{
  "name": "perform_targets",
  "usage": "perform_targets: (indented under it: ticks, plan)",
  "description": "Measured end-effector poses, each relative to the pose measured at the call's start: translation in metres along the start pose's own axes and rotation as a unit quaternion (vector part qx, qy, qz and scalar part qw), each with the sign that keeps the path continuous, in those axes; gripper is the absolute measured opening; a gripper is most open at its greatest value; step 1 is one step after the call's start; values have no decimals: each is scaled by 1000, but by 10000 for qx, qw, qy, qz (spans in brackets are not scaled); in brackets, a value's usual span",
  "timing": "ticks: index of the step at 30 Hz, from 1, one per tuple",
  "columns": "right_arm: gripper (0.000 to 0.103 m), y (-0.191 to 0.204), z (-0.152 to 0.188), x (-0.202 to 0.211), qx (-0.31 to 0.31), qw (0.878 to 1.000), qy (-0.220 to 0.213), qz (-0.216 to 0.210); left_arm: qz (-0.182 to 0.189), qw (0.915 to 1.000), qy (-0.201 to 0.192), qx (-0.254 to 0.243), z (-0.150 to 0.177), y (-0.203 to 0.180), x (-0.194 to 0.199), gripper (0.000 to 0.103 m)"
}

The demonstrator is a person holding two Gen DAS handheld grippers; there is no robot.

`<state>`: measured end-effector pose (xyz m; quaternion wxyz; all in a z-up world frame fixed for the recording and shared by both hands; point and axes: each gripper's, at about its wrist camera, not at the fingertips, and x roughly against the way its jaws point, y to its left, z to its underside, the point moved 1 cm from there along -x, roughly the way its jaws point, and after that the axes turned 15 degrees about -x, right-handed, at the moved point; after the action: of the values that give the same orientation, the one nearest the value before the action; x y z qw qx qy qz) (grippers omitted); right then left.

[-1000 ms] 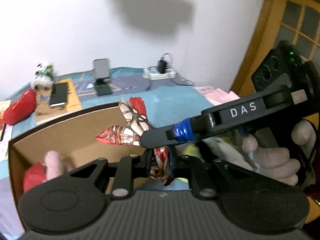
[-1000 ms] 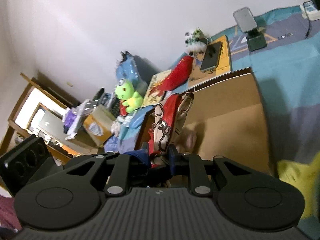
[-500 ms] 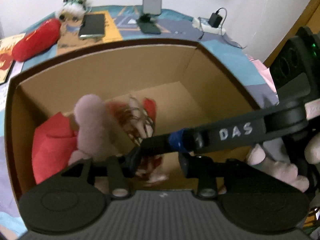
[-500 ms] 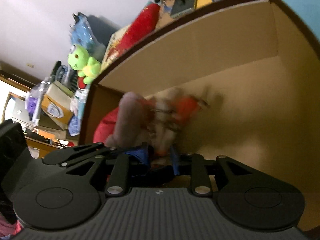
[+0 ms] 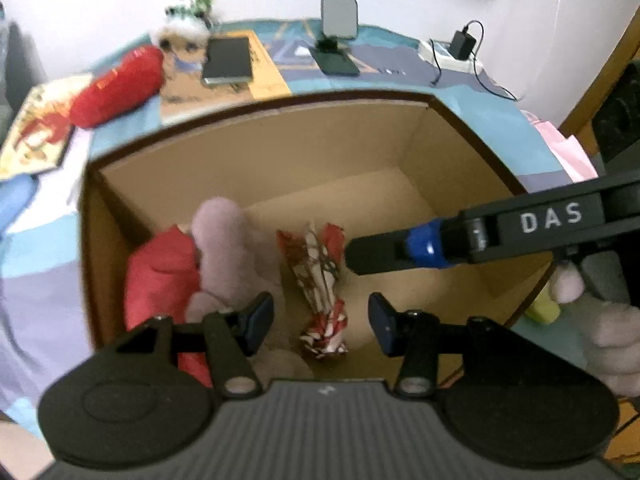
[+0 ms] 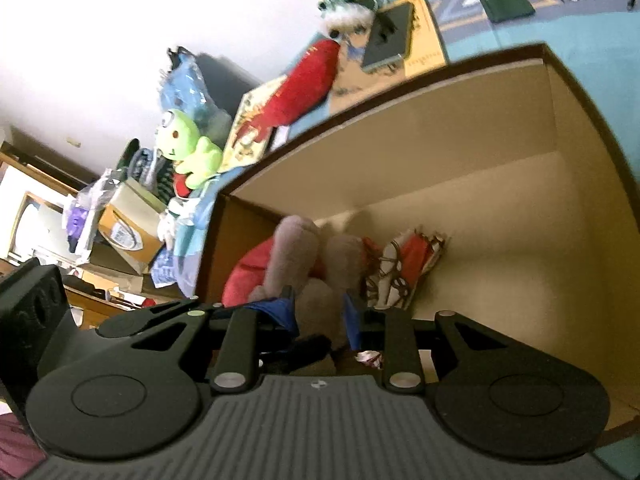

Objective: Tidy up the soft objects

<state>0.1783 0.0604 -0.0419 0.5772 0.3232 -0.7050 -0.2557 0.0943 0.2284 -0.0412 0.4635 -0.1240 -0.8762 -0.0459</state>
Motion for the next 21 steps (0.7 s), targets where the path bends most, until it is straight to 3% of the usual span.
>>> perform_targets:
  ticks: [14, 21]
  plan:
    - [11, 13, 21, 47, 854, 9958, -44, -326, -1511, 9879, -142, 307, -4, -45, 52, 51]
    - [11, -5, 32, 70, 913, 9945, 116, -498, -1896, 9811, -121, 375, -3, -81, 60, 52]
